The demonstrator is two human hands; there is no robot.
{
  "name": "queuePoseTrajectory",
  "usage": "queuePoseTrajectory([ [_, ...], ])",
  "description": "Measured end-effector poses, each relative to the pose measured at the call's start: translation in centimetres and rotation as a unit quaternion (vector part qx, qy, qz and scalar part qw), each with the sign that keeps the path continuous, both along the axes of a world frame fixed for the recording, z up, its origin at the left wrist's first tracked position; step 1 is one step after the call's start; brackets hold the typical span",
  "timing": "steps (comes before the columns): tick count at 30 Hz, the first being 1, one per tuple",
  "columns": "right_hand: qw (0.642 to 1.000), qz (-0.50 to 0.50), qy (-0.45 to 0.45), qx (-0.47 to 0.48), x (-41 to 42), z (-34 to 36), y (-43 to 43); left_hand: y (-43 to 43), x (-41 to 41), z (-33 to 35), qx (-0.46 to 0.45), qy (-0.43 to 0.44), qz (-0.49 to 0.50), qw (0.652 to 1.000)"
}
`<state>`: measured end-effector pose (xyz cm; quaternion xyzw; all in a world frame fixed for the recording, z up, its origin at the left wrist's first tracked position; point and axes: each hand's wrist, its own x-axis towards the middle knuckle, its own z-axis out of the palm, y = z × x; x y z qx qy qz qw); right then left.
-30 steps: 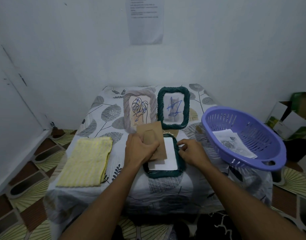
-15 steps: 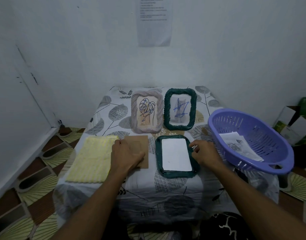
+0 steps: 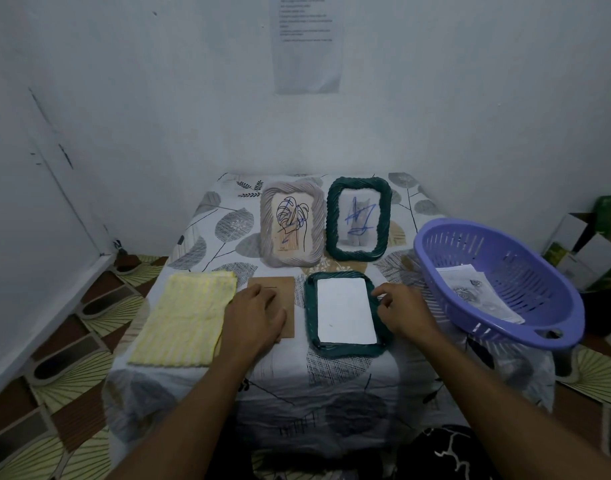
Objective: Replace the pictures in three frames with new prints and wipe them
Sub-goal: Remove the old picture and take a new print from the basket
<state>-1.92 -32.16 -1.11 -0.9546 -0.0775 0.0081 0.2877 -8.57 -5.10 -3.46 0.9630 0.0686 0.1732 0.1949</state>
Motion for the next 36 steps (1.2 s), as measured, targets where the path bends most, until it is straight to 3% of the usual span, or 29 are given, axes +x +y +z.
queuePoseTrajectory([
  [5, 1.0, -0.002, -0.003, 0.005, 0.1, -0.2, 0.1, -2.9, 1.5, 1.5, 0.044, -0.027, -0.027, 0.998],
  [11, 1.0, 0.001, -0.006, 0.021, -0.2, -0.5, 0.3, -6.9, 3.8, 0.7, 0.026, 0.042, -0.005, 0.999],
  [22, 0.999, 0.003, -0.018, 0.033, -0.4, -1.0, 0.1, -7.7, 3.4, 0.1, -0.046, -0.026, 0.004, 0.999],
  [28, 0.999, 0.009, -0.022, 0.039, -0.2, -1.0, 0.0, -7.3, 3.7, 0.6, -0.165, -0.04, -0.012, 0.985],
  [36, 0.998, 0.019, -0.053, 0.012, -0.8, 0.1, 0.6, -6.6, 3.8, 2.8, -0.415, -0.022, -0.023, 0.909],
])
